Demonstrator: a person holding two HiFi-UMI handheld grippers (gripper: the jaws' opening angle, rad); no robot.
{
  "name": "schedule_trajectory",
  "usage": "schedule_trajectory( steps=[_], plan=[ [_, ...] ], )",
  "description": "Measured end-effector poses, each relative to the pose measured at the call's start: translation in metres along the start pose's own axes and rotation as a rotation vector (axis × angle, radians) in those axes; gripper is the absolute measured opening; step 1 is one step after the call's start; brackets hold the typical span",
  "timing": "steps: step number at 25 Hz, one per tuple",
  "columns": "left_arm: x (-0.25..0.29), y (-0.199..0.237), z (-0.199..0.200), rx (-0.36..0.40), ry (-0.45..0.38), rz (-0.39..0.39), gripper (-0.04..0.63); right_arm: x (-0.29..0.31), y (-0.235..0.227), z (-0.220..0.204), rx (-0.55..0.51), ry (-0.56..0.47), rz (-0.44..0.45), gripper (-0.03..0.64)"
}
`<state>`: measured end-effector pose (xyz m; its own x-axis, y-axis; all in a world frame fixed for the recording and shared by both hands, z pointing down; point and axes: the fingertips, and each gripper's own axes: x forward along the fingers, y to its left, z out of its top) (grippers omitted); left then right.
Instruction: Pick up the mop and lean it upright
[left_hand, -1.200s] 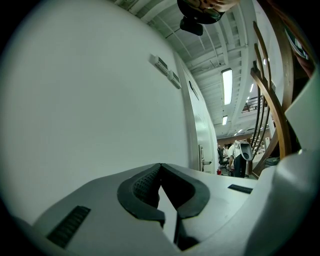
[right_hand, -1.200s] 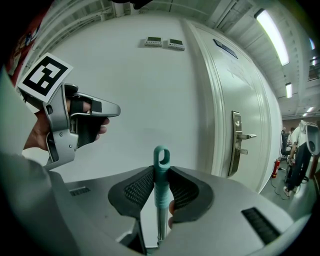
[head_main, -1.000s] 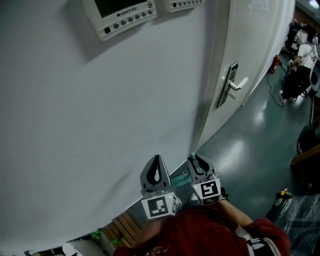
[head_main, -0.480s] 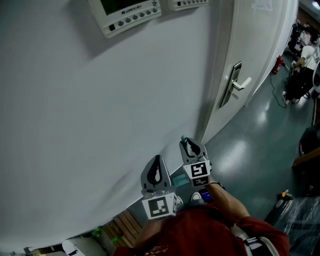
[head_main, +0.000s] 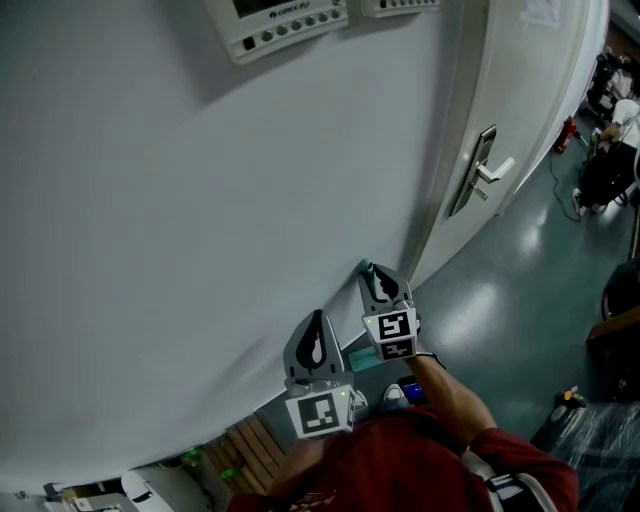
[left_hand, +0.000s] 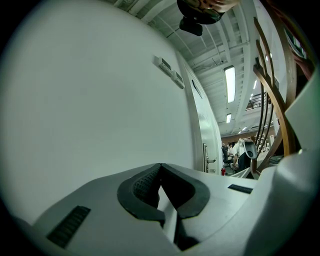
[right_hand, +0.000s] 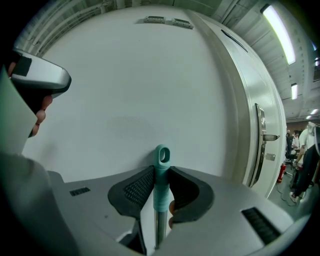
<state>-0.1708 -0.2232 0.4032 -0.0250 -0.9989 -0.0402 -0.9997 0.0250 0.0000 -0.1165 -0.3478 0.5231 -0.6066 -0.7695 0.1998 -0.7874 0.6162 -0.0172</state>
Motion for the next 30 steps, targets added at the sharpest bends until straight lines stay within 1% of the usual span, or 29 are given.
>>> schedule_trajectory(
  steps=[5,6,7,8,12,15,18,21,24,30],
  plan=[
    [-0.001,0.0,-0.003,0.001,0.006,-0.002,0.012,0.001,-0.004,-0.005,-0.039,-0.004,-0.027,0.114],
    [-0.002,0.0,-0.002,0.003,0.006,-0.003,0.013,0.001,-0.004,-0.005,-0.032,-0.005,-0.024,0.145],
    [-0.002,0.0,-0.002,0.003,0.006,-0.003,0.012,0.001,-0.003,-0.003,-0.016,-0.007,-0.017,0.189],
    [-0.003,0.0,-0.002,0.003,0.006,-0.004,0.012,0.0,-0.003,-0.001,0.001,-0.009,-0.009,0.199],
    [-0.003,0.001,-0.001,0.003,0.003,-0.003,0.012,-0.001,-0.005,0.003,0.002,-0.002,-0.005,0.202],
    [-0.003,0.0,-0.001,0.005,0.004,-0.006,0.013,-0.002,-0.001,0.007,0.027,-0.012,0.011,0.202],
    [-0.002,0.0,0.0,-0.008,-0.004,-0.005,0.012,-0.005,-0.003,0.004,0.007,-0.011,0.003,0.202],
    [-0.001,-0.001,0.0,0.0,0.001,-0.008,0.012,-0.013,-0.004,0.002,-0.005,-0.003,-0.005,0.202],
    [0.0,-0.001,-0.001,0.005,0.005,-0.009,0.012,-0.022,0.001,0.002,0.025,-0.005,0.01,0.202],
    [0.004,-0.001,-0.004,0.002,0.006,-0.01,0.013,-0.047,-0.001,0.001,-0.006,-0.015,0.001,0.202]
  ],
)
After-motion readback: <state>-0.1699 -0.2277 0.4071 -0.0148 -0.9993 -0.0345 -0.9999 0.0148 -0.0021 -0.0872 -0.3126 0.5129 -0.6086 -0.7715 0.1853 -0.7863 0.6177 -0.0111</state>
